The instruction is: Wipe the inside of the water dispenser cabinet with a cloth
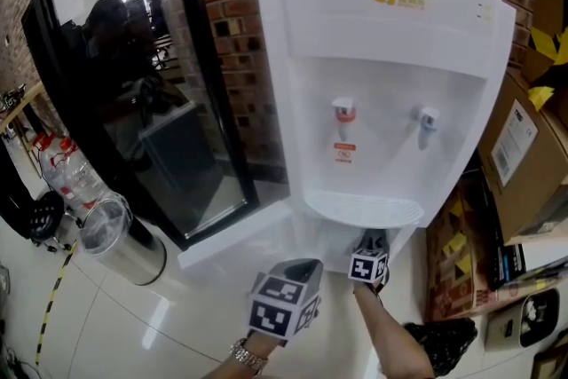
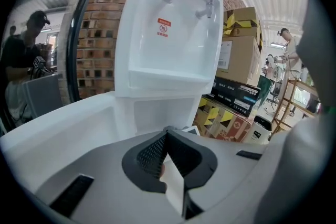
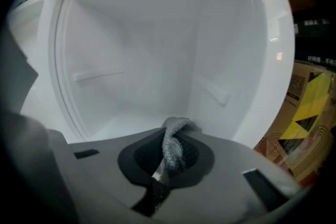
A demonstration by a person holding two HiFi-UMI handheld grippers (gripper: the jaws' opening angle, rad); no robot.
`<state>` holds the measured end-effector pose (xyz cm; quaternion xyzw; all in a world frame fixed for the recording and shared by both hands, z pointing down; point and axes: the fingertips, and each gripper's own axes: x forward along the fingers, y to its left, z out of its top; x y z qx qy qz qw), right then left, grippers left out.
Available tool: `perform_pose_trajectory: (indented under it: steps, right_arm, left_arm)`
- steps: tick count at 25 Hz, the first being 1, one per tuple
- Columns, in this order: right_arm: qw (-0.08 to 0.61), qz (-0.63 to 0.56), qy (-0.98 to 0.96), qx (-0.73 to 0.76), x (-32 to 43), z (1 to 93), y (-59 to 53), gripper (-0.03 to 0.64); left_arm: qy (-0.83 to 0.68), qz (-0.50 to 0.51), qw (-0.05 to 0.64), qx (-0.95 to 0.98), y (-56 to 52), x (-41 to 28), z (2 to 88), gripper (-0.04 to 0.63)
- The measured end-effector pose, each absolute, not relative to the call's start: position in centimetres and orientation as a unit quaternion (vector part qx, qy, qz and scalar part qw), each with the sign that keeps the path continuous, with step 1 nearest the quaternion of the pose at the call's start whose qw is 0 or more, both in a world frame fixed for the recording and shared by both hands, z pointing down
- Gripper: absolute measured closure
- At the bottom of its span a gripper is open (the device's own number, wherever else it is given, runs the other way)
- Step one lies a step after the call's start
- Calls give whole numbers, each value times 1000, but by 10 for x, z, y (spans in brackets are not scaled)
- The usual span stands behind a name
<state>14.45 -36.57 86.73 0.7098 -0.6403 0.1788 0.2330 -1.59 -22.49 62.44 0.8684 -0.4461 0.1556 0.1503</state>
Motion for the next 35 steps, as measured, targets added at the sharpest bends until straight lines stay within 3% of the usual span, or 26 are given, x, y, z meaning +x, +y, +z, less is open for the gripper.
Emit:
perform_pose_trajectory:
  steps: [4, 9, 12, 19, 24, 30, 35]
  right_arm:
    - [199, 186, -713, 646, 95, 879, -378, 609]
    - [224, 184, -777, 559, 27, 897, -371, 608]
    - [236, 193, -765, 567, 34, 894, -370, 609]
    - [233, 246, -661, 670, 143, 899, -364, 609]
    - [182, 217, -721, 632, 93, 855, -360, 609]
    - [190, 205, -779, 561, 11, 853, -349, 609]
    - [228, 225, -747, 582, 40, 885, -352, 609]
  left_arm:
    - [-445, 158, 151, 869, -225, -14, 626, 594]
    - [-455, 156, 156, 863, -225, -26, 627, 594]
    - [-457, 151, 156, 862, -224, -29, 622, 594]
    - [-447, 142, 155, 870, -223, -19, 618, 594]
    - [-438, 144, 154, 874, -223, -10, 620, 594]
    - [-446, 142, 156, 870, -223, -20, 620, 594]
    - [-451, 141, 156, 867, -222, -26, 618, 594]
